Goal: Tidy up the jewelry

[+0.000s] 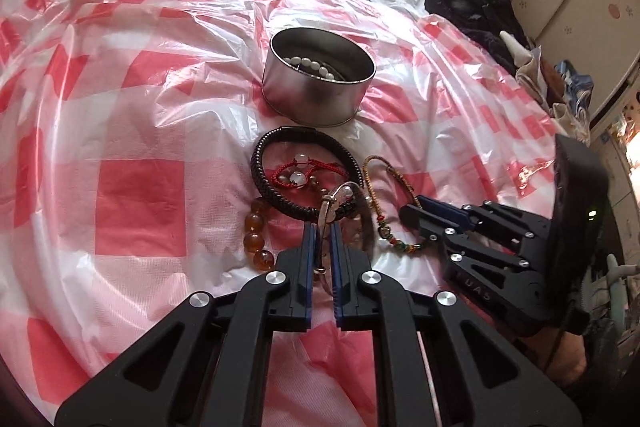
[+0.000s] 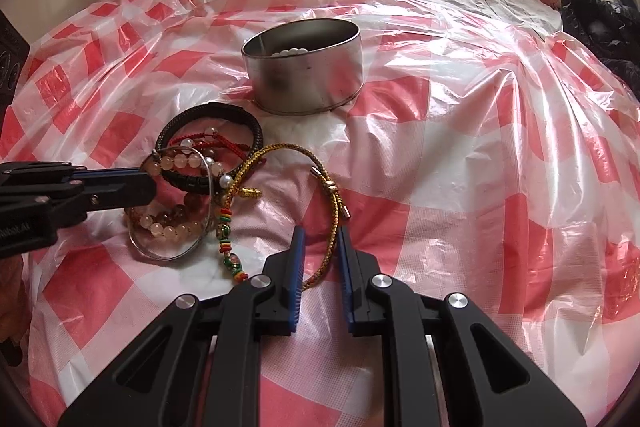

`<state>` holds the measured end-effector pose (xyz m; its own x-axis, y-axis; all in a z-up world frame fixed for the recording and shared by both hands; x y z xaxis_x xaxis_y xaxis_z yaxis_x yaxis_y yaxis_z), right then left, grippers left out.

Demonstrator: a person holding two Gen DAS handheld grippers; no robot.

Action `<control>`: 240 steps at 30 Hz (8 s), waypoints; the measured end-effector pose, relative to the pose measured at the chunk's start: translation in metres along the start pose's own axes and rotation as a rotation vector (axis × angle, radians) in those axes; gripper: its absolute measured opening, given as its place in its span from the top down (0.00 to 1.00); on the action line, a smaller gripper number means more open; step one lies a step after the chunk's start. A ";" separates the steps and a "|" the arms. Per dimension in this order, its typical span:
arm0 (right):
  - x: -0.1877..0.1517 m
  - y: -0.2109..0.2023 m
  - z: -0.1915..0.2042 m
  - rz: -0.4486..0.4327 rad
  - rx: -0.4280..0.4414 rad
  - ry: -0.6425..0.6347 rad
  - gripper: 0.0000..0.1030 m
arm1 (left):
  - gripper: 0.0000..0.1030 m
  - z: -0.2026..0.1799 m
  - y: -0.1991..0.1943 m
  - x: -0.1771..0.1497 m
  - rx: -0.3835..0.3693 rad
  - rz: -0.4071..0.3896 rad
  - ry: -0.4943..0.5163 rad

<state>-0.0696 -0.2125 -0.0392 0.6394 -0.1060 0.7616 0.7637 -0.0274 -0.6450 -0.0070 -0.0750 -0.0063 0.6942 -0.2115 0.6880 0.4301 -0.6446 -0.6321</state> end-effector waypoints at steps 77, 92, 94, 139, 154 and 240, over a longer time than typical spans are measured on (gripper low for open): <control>0.042 -0.065 -0.009 -0.307 0.402 0.333 0.96 | 0.98 -0.030 -0.039 0.053 0.013 -0.222 0.131; 0.107 -0.059 -0.049 -0.383 0.392 0.342 0.96 | 0.97 -0.018 0.055 0.128 0.012 -0.184 0.060; 0.112 -0.052 -0.051 -0.379 0.391 0.348 0.96 | 0.96 -0.007 0.079 0.131 0.038 -0.141 0.049; 0.103 0.021 -0.009 -0.218 0.155 0.106 0.61 | 0.32 0.038 -0.037 0.073 0.157 -0.199 -0.029; 0.010 -0.018 -0.013 -0.118 0.182 0.258 0.45 | 0.31 0.011 -0.046 0.016 0.135 -0.130 0.060; -0.002 -0.022 0.003 -0.069 0.041 -0.002 0.91 | 0.93 0.038 -0.024 -0.001 0.254 -0.030 0.151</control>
<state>-0.0874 -0.2086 -0.0266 0.5855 -0.1036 0.8040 0.8087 0.0062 -0.5882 0.0041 -0.0320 -0.0052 0.5933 -0.3141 0.7412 0.5934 -0.4516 -0.6663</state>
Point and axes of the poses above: each gripper's, at about its wrist camera, not at the fingertips, and y roughly the way its jaws point, z to its left, x to its top, the point moved 4 cm from there along y, roughly the way its jaws point, and after that the axes turned 13 degrees about -z, right-handed, at the moved point
